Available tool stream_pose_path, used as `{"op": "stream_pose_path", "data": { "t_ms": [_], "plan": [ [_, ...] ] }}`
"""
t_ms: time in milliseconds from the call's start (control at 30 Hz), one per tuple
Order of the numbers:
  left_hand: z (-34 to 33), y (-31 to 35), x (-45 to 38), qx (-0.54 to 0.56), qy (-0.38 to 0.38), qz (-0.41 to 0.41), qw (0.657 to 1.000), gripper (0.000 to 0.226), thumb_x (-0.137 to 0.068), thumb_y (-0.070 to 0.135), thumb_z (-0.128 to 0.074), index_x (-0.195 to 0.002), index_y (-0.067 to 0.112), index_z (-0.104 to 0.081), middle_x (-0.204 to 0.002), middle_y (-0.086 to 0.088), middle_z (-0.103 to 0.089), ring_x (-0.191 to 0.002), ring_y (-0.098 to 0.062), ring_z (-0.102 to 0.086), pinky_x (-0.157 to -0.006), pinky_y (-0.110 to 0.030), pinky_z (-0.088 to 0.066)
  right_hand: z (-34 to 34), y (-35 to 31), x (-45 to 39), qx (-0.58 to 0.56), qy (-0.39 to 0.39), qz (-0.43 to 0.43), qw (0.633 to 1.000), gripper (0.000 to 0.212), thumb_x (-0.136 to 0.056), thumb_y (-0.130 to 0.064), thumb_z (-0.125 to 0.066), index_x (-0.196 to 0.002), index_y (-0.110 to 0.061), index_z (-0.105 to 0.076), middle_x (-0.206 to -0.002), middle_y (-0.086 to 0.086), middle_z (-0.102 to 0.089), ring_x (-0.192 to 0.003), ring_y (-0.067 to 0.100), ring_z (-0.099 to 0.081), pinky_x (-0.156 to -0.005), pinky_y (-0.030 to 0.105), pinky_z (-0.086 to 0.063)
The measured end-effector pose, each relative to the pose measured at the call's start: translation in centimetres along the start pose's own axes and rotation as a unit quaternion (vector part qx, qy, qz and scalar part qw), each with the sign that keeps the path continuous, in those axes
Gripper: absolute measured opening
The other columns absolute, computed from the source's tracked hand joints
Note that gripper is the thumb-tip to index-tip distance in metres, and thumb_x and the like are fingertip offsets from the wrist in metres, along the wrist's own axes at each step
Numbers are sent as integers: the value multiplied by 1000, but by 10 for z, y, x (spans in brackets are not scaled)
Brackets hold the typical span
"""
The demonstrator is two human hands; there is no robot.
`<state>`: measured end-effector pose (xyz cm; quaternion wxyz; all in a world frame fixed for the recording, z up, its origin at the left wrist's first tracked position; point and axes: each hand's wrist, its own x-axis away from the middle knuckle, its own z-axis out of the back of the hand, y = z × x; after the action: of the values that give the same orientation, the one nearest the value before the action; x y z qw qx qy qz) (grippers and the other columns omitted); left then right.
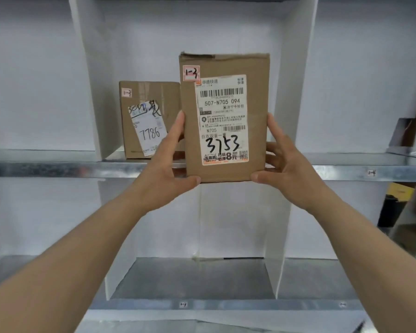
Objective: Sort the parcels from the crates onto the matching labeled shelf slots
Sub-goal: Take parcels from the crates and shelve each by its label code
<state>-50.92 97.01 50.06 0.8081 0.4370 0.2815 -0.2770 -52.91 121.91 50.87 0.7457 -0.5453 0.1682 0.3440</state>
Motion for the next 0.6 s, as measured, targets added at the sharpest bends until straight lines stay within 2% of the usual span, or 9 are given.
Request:
{"op": "stream_pose_path", "data": {
  "t_ms": [33,133,233,300,400,467,533,600],
  "plan": [
    [-2,0,-9,0,0,-5,1000,115,-78,-1,-72,-139,57,7,-142,34,-25,-129,-5,-41,-89,-22,-51,5,1,-7,7,4,-1,1000,105,-79,17,-62,-137,-56,-14,-126,-6,-54,-112,5,-59,-77,17,-52],
    [-8,-5,-34,17,-2,-12,1000,111,-80,-3,-69,-130,60,7,-131,44,-22,-121,1,-46,-82,-13,-51,14,7,-25,35,19,-7,999,105,-80,15,-62,-136,-59,-12,-123,-10,-56,-113,3,-58,-83,20,-53],
    [-15,-16,-55,15,-17,-13,1000,112,-81,-3,-69,-132,58,10,-150,26,-18,-131,-7,-39,-90,-19,-50,15,17,-43,67,44,-35,996,105,-82,11,-62,-140,-56,-7,-117,-12,-57,-110,2,-59,-80,19,-53],
    [-19,-27,-68,6,-23,-9,1000,114,-80,-3,-70,-137,54,11,-153,21,-15,-134,-7,-35,-95,-25,-49,12,26,-54,86,58,-63,993,104,-83,10,-61,-144,-52,-5,-115,-10,-57,-107,4,-59,-73,17,-53],
    [-28,-43,-85,2,-38,8,999,116,-80,-3,-70,-145,44,14,-153,20,-14,-134,-7,-35,-100,-33,-47,9,45,-70,117,81,-101,985,104,-82,11,-60,-146,-49,-3,-119,-3,-58,-107,15,-61,-83,32,-55],
    [-33,-52,-95,-24,-44,17,999,115,-80,-1,-70,-146,41,14,-154,15,-17,-130,-7,-39,-101,-31,-44,9,56,-79,147,94,-119,977,105,-81,8,-60,-146,-51,-1,-116,-4,-60,-104,17,-62,-88,43,-53],
    [-36,-60,-106,-51,-47,21,997,116,-79,1,-72,-148,42,12,-152,12,-24,-126,-6,-42,-98,-26,-43,8,63,-86,169,108,-132,971,105,-81,5,-60,-145,-52,1,-110,-5,-61,-101,17,-63,-89,45,-53],
    [-38,-65,-115,-64,-54,23,996,116,-79,3,-72,-147,44,12,-148,10,-29,-123,-5,-44,-99,-28,-44,8,68,-92,201,122,-150,960,103,-82,3,-59,-146,-49,2,-104,-4,-62,-96,20,-64,-87,44,-53]
  ]
}}
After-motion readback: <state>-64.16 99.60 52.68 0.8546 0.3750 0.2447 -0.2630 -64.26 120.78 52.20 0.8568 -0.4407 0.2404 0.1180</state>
